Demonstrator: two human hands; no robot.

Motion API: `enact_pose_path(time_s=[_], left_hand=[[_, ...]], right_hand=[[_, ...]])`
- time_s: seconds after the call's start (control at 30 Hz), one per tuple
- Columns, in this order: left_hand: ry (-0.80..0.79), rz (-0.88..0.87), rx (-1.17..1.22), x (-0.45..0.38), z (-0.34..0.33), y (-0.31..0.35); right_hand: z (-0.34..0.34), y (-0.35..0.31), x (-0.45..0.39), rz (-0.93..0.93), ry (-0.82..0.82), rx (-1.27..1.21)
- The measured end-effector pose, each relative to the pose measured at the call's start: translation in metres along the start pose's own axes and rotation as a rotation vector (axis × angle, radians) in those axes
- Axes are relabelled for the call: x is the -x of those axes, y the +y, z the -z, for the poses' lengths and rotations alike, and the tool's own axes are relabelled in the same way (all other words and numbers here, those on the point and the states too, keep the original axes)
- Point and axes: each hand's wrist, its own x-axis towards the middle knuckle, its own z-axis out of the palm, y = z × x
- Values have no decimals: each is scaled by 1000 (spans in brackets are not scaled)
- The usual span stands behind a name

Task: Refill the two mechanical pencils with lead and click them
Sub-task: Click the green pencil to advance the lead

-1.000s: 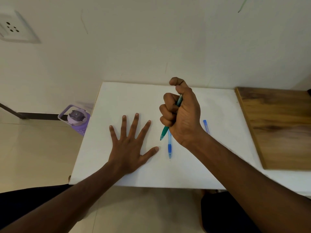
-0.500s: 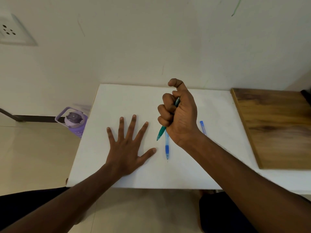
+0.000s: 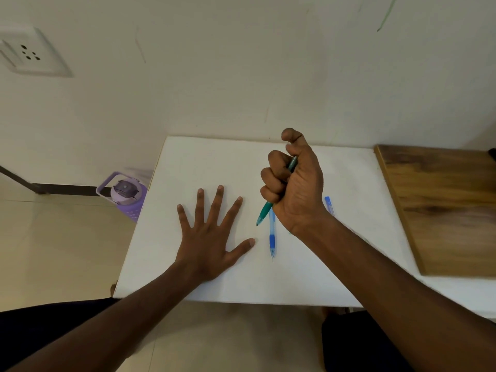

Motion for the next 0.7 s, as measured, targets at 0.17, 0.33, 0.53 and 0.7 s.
enact_pose_path(time_s=[0.17, 0.33, 0.53, 0.7], left_hand=[[-8, 4, -3, 0, 0, 0], [-6, 6, 5, 2, 2, 0], [-1, 1, 3, 1, 1, 0], [8, -1, 2, 0, -1, 0]], right_hand=[[0, 1, 1, 11, -32, 41], [-4, 0, 3, 50, -118, 212], [-7, 3, 7, 97, -183, 277], [-6, 1, 6, 70, -186, 226]])
